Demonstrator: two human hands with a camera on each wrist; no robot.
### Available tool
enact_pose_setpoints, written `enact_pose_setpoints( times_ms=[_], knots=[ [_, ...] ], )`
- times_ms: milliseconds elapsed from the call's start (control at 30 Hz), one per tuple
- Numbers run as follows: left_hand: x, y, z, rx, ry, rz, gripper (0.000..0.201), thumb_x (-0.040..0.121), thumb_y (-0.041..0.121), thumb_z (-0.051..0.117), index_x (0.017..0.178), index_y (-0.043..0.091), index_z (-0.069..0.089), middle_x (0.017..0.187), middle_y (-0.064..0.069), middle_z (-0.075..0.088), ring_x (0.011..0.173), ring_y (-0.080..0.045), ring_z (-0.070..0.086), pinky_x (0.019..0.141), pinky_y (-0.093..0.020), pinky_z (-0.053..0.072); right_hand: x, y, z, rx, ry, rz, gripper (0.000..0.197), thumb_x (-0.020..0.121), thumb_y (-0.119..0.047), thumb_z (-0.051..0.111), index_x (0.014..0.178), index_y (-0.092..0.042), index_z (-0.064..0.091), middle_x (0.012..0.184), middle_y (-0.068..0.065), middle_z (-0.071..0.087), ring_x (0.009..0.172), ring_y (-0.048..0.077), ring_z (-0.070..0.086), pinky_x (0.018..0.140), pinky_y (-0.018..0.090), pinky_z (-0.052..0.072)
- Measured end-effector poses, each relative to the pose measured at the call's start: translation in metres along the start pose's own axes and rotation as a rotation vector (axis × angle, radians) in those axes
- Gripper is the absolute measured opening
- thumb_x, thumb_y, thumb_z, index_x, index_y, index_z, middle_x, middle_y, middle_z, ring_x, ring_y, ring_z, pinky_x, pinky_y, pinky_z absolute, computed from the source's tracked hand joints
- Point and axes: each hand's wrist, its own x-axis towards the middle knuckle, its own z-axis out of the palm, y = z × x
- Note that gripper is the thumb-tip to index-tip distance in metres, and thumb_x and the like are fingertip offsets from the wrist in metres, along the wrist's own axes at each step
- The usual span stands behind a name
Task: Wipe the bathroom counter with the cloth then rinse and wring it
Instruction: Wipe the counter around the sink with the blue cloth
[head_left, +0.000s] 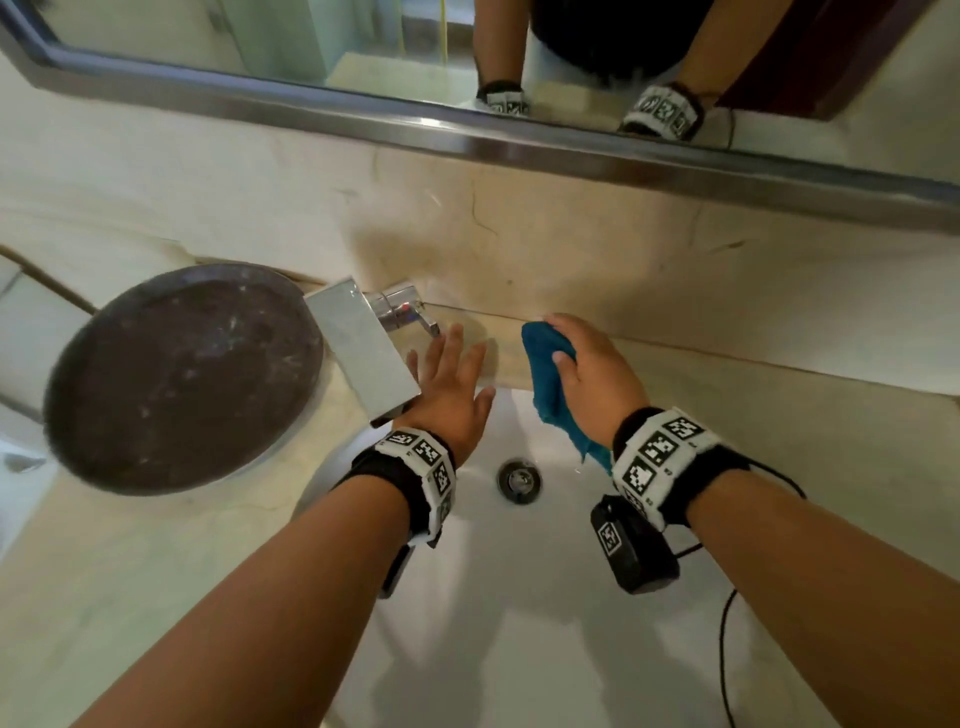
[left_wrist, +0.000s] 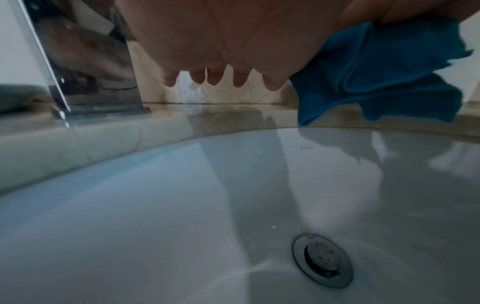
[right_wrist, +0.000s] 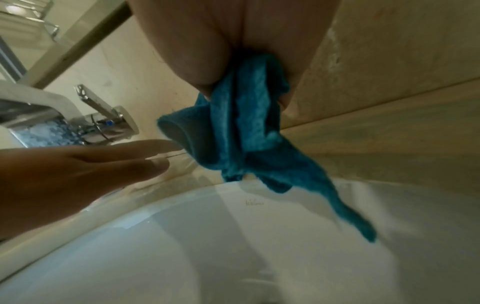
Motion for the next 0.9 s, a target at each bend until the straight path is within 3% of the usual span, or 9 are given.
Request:
enact_pose_setpoints(
  times_ms=[100,167,233,333,400,500,633,767,900],
  knots=[
    [0.008,-0.002,0.014,0.003,0.030,-0.036,0.059,0.101,0.039,0.022,0.146,0.030,-0.016,0.155,-0.004,-0.023,0.143,-0.022,-0.021,0.114,-0.042,-0.015,0.014,0.002,0.006,0.013,0.022,-0.034,0.036,0.096,-0.014,0.041,0.130,-0.025,0.038,0.134,0.003,0.043,0.112,0.022,0.050,0.096,0.030,0.039],
    [0.012,-0.003,0.025,0.029,0.055,-0.062,0.060,0.100,0.042,0.021,0.140,0.034,-0.024,0.154,-0.005,-0.028,0.142,-0.024,-0.024,0.116,-0.046,-0.012,0.021,0.005,0.010,-0.075,-0.037,-0.065,0.033,0.095,-0.011,0.041,0.126,-0.023,0.042,0.131,0.005,0.042,0.110,0.025,0.050,0.094,0.034,0.041],
    [0.017,-0.005,0.033,0.015,0.079,-0.083,0.060,0.099,0.045,0.019,0.140,0.038,-0.024,0.152,-0.005,-0.031,0.141,-0.026,-0.025,0.116,-0.048,-0.011,0.024,0.007,0.013,-0.180,-0.089,-0.077,0.032,0.095,-0.011,0.041,0.126,-0.020,0.046,0.128,0.007,0.041,0.113,0.025,0.047,0.094,0.030,0.038],
    [0.021,-0.008,0.041,0.020,0.100,-0.093,0.057,0.096,0.053,0.011,0.142,0.042,-0.021,0.152,-0.008,-0.031,0.141,-0.029,-0.025,0.116,-0.050,-0.010,0.022,0.003,0.019,-0.397,-0.026,-0.121,0.035,0.094,-0.024,0.045,0.129,-0.020,0.049,0.125,0.003,0.042,0.117,0.023,0.039,0.099,0.033,0.033],
    [0.023,-0.009,0.043,0.019,0.114,-0.104,0.060,0.087,0.057,-0.003,0.140,0.039,-0.025,0.153,-0.010,-0.029,0.142,-0.029,-0.023,0.116,-0.048,-0.010,0.020,-0.003,0.025,-0.426,-0.057,-0.157,0.043,0.093,-0.032,0.048,0.134,-0.017,0.046,0.126,0.002,0.041,0.120,0.022,0.035,0.102,0.033,0.030],
    [0.025,-0.009,0.044,-0.044,0.138,-0.128,0.065,0.081,0.055,-0.010,0.139,0.029,-0.024,0.155,-0.010,-0.023,0.143,-0.027,-0.019,0.114,-0.040,-0.015,0.027,-0.009,0.041,-0.400,-0.113,-0.208,0.046,0.095,-0.021,0.046,0.140,-0.014,0.039,0.132,0.004,0.040,0.122,0.023,0.033,0.105,0.029,0.029],
    [0.025,-0.011,0.043,-0.070,0.149,-0.108,0.067,0.080,0.055,-0.009,0.139,0.024,-0.021,0.155,-0.009,-0.020,0.144,-0.026,-0.018,0.110,-0.032,-0.021,0.036,-0.010,0.050,-0.337,-0.074,-0.248,0.037,0.092,-0.008,0.049,0.129,-0.012,0.053,0.121,0.010,0.050,0.114,0.030,0.042,0.097,0.036,0.037],
    [0.023,-0.011,0.040,-0.070,0.132,-0.097,0.070,0.080,0.056,-0.007,0.140,0.023,-0.019,0.155,-0.008,-0.020,0.144,-0.025,-0.018,0.111,-0.033,-0.019,0.034,0.008,0.034,-0.449,-0.003,-0.155,0.051,0.085,0.000,0.052,0.133,-0.017,0.052,0.122,0.011,0.053,0.111,0.034,0.045,0.093,0.038,0.038],
    [0.016,-0.014,0.032,-0.065,0.038,-0.084,0.062,0.100,0.045,0.015,0.145,0.022,-0.021,0.153,-0.006,-0.029,0.141,-0.021,-0.027,0.099,-0.025,-0.031,0.041,0.000,0.031,-0.428,-0.024,-0.165,0.054,0.082,0.004,0.050,0.132,-0.015,0.053,0.126,0.010,0.055,0.114,0.032,0.047,0.099,0.036,0.036]
  ],
)
